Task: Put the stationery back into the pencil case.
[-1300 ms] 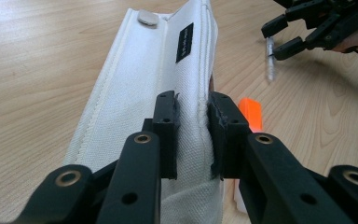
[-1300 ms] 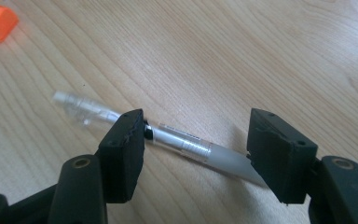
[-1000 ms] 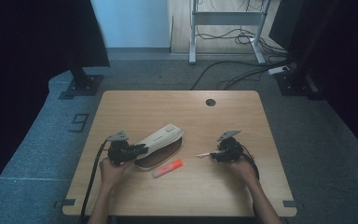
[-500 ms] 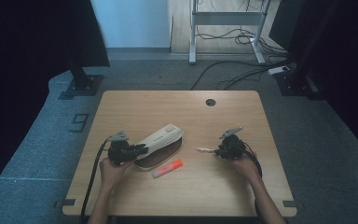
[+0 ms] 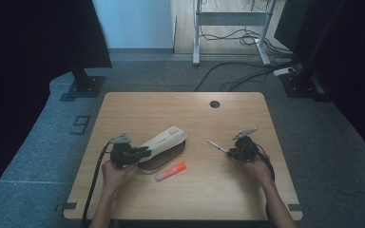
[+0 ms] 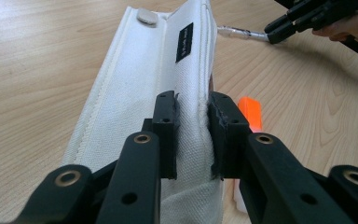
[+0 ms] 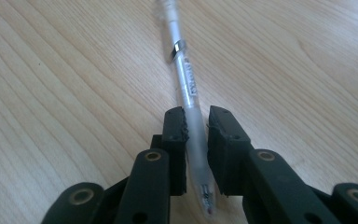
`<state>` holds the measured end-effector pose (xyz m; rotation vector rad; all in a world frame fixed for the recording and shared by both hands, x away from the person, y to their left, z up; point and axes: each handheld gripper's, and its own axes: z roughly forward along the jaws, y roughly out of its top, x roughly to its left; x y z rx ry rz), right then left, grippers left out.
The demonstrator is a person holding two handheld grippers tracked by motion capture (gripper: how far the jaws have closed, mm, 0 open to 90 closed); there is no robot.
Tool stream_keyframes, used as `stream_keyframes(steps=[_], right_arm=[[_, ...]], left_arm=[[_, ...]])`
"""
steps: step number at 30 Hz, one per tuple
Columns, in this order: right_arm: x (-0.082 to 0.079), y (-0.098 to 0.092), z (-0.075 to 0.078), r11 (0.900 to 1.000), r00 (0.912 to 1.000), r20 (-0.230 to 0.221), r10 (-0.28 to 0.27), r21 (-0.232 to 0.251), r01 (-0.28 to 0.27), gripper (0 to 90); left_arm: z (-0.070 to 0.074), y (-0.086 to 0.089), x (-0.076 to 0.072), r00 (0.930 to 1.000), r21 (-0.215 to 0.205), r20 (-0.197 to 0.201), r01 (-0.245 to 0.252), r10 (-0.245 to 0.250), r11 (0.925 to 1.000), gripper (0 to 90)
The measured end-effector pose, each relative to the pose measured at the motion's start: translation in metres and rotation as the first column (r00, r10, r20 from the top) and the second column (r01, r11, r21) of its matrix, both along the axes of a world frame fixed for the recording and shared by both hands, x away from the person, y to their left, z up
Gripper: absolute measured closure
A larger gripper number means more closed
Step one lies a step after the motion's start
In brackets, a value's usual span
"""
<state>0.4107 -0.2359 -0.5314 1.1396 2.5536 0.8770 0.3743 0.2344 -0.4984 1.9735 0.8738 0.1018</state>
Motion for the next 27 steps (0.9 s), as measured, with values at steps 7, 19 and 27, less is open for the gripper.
stream_keyframes(steps=[7,19,27], right_arm=[[-0.003,-0.003,0.000,1.000,0.9998,-0.017,-0.011,0.017,0.011,78.2],[-0.010,0.002,0.004,1.000,0.9998,-0.010,-0.018,0.020,0.019,78.6],[-0.017,0.007,0.017,0.999,0.9999,0.015,-0.008,0.045,0.007,78.7]], left_arm=[[0.000,0.000,0.000,1.0000,-0.002,-0.001,-0.001,0.001,1.0000,73.8],[0.001,0.001,0.000,1.0000,-0.007,0.007,-0.003,0.003,1.0000,74.2],[0.001,0.001,0.000,0.9999,-0.003,0.010,-0.008,0.008,1.0000,74.4]])
